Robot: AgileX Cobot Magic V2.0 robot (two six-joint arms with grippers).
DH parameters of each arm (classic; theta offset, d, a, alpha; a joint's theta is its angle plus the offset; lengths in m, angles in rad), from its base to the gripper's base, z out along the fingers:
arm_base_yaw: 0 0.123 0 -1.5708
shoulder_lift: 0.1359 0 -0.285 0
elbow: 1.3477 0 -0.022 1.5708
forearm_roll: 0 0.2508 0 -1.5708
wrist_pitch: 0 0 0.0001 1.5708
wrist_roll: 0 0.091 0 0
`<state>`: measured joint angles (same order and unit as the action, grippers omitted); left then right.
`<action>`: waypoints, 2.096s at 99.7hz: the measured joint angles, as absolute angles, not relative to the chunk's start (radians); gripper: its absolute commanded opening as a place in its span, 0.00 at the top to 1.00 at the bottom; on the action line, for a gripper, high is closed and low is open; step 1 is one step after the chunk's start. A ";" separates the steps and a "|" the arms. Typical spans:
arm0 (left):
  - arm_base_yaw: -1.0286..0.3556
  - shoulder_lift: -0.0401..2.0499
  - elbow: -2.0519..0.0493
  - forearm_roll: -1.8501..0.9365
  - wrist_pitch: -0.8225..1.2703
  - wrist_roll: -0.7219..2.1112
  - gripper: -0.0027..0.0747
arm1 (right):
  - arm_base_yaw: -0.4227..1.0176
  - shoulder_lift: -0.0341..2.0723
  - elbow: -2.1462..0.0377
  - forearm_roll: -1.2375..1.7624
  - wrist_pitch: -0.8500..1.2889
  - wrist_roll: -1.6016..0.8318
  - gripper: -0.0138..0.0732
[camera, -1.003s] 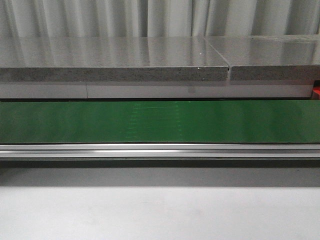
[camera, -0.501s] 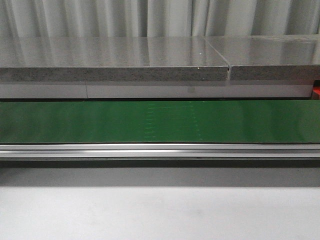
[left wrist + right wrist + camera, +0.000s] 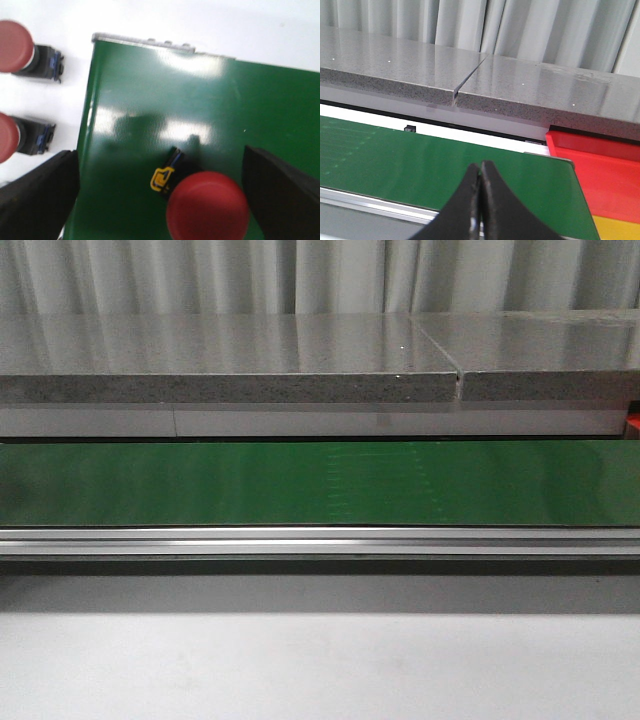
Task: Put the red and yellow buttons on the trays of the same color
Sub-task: 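Carry the red button onto the green belt and open the left gripper, then move the left gripper to a yellow button and grasp it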
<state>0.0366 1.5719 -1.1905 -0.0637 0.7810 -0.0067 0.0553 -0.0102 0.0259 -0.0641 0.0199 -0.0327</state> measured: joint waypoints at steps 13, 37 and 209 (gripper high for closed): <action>0.006 1.574 -1.248 -0.064 0.773 0.000 0.13 | 0.055 -0.010 0.026 -0.064 0.020 -0.033 0.92; -0.002 1.544 -1.300 -0.069 0.772 -0.048 0.13 | 0.055 -0.010 0.026 -0.064 0.020 -0.033 0.92; 0.675 1.473 -0.747 0.026 0.428 -0.299 0.13 | 0.055 -0.010 0.026 -0.064 0.020 -0.033 0.92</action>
